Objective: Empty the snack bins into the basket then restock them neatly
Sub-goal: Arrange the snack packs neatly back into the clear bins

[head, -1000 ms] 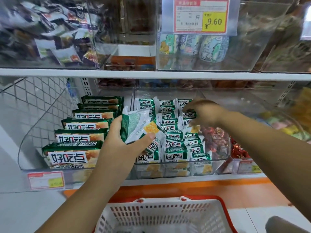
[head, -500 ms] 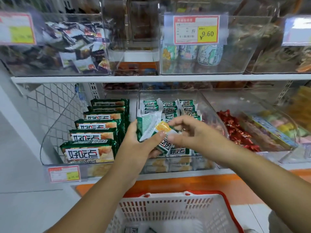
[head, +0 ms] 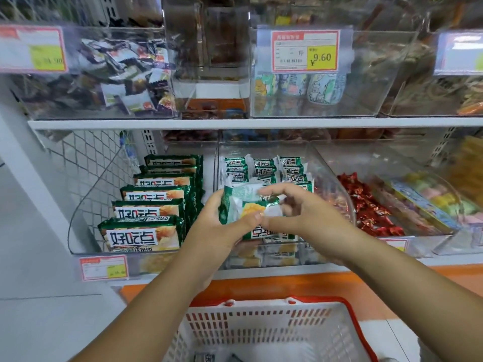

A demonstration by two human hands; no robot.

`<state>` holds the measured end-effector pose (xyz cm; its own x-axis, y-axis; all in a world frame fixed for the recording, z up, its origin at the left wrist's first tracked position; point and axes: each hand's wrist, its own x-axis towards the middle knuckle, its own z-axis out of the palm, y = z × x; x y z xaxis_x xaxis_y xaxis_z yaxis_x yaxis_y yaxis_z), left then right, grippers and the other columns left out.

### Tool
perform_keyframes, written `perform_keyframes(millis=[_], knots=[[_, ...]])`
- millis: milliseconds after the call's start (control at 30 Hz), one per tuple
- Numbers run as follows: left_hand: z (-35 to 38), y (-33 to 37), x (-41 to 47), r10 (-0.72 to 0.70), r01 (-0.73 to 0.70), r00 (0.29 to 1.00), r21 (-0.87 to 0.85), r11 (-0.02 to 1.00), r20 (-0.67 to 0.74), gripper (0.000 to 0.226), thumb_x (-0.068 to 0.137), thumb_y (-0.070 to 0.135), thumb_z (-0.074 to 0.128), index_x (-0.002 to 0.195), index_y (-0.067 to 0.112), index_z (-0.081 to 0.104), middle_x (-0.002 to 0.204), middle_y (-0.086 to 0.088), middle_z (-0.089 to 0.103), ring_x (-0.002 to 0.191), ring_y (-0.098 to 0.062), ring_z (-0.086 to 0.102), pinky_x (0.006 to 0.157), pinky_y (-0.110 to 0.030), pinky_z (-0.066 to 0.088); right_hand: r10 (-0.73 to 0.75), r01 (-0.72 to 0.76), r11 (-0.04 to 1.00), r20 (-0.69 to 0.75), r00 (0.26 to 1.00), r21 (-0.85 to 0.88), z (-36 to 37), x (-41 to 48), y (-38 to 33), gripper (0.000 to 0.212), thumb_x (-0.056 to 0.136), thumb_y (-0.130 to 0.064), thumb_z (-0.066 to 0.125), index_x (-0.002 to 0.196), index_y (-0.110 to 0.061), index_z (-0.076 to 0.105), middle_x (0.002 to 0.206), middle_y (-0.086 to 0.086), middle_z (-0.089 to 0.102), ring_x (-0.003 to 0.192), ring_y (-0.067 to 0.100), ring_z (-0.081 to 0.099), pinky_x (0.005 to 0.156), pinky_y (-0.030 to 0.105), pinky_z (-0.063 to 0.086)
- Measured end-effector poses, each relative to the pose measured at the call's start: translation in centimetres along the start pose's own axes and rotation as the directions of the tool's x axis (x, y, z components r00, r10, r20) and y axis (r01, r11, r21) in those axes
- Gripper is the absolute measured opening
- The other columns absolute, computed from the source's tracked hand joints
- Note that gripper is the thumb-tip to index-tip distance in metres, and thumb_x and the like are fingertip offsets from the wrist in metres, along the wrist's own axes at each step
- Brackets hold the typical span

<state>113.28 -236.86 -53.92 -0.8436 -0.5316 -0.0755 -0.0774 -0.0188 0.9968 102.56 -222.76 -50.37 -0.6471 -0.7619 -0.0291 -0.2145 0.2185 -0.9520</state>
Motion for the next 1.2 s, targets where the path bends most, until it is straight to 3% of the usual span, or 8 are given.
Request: perform_keyframes(millis=[100, 233, 367, 500, 600, 700, 933, 1200], knots=[[0.2, 0.1, 0.3, 0.03, -0.035, 0.994, -0.045, 0.998, -0.103, 0.109, 0.037, 0.083, 0.077, 0.135, 0.053, 0.04, 0.145, -0.009, 0.05, 0.134, -0.046, 0.038, 0.104, -0.063, 0.04, 0.138, -0.134, 0.95, 0.007, 0.99, 0.281, 1.0, 0.4, 1.5, 0.059, 0.067, -0.034, 0.086, 0.116, -0.015, 0.059, 0.1, 0.012, 0.067, 0.088, 0.019, 0.065, 0.091, 0.041, 0.054], [0.6, 0.0, 0.5, 0.045, -0.05, 0.993, -0.047, 0.998, -0.107, 0.105, 0.041, 0.086, 0.074, 0.134, 0.056, 0.038, 0.144, -0.003, 0.052, 0.131, -0.041, 0.046, 0.104, -0.06, 0.043, 0.194, -0.223, 0.887, 0.112, 0.975, 0.405, 2.2, -0.3, 1.9, 0.047, 0.07, -0.034, 0.073, 0.111, -0.012, 0.064, 0.092, -0.001, 0.071, 0.087, 0.014, 0.064, 0.08, 0.032, 0.052], [0.6, 0.2, 0.6, 0.047, -0.051, 0.996, -0.048, 0.998, -0.078, 0.101, 0.053, 0.07, 0.081, 0.14, 0.053, 0.032, 0.137, 0.008, 0.057, 0.111, -0.017, 0.066, 0.101, -0.046, 0.048, 0.163, -0.15, 0.86, 0.015, 0.987, 0.487, 0.0, 0.8, 1.4, 0.042, 0.075, -0.021, 0.072, 0.113, -0.009, 0.062, 0.107, 0.01, 0.072, 0.095, 0.022, 0.069, 0.086, 0.035, 0.055], [-0.2, 0.7, 0.5, 0.01, -0.012, 0.997, -0.037, 0.999, -0.072, 0.086, 0.076, 0.049, 0.074, 0.146, 0.047, 0.025, 0.138, 0.006, 0.055, 0.086, -0.013, 0.074, 0.102, -0.047, 0.048, -0.035, -0.015, 0.987, -0.3, 0.953, -0.163, -5.8, 2.3, 1.2, 0.024, 0.081, -0.024, 0.075, 0.1, -0.022, 0.06, 0.087, -0.002, 0.062, 0.076, 0.014, 0.062, 0.068, 0.024, 0.048], [-0.7, 0.5, 0.6, 0.001, 0.001, 0.997, 0.025, 1.0, -0.08, 0.064, 0.093, 0.036, 0.062, 0.146, 0.045, 0.028, 0.144, 0.006, 0.049, 0.082, -0.013, 0.075, 0.1, -0.047, 0.049, -0.123, -0.02, 0.854, -0.239, 0.963, -0.52, -8.7, 3.7, 2.4, 0.033, 0.081, -0.026, 0.076, 0.107, -0.037, 0.059, 0.103, -0.01, 0.062, 0.089, 0.009, 0.058, 0.083, 0.022, 0.045], [-0.9, 0.3, 0.8, -0.001, 0.009, 0.996, 0.085, 0.996, -0.084, 0.057, 0.094, 0.035, 0.061, 0.144, 0.041, 0.033, 0.146, 0.004, 0.045, 0.079, -0.009, 0.074, 0.092, -0.049, 0.055, -0.109, -0.022, 0.605, -0.109, 0.988, -0.796, -9.5, 5.6, 3.5, 0.045, 0.08, -0.022, 0.077, 0.12, -0.028, 0.057, 0.113, -0.005, 0.056, 0.097, 0.014, 0.054, 0.083, 0.026, 0.042], [-0.9, 0.1, 0.9, 0.008, 0.001, 0.997, 0.122, 0.992, -0.071, 0.046, 0.094, 0.033, 0.061, 0.136, 0.034, 0.043, 0.118, 0.01, 0.063, 0.08, -0.008, 0.074, 0.087, -0.054, 0.056, -0.139, 0.077, 0.3, 0.036, 0.99, -0.951, -9.3, 7.9, 4.8, 0.035, 0.081, -0.019, 0.073, 0.115, -0.021, 0.066, 0.113, 0.004, 0.061, 0.104, 0.021, 0.055, 0.091, 0.034, 0.046], [-1.0, 0.1, 0.8, 0.022, -0.013, 0.998, 0.16, 0.987, -0.056, 0.047, 0.093, 0.032, 0.062, 0.137, 0.032, 0.044, 0.121, 0.007, 0.063, 0.079, -0.006, 0.073, 0.088, -0.045, 0.057, -0.23, 0.026, 0.018, 0.021, 0.973, -0.999, -8.5, 8.5, 6.3, 0.04, 0.086, -0.039, 0.067, 0.124, -0.027, 0.06, 0.12, -0.001, 0.065, 0.115, 0.022, 0.049, 0.094, 0.032, 0.041]])
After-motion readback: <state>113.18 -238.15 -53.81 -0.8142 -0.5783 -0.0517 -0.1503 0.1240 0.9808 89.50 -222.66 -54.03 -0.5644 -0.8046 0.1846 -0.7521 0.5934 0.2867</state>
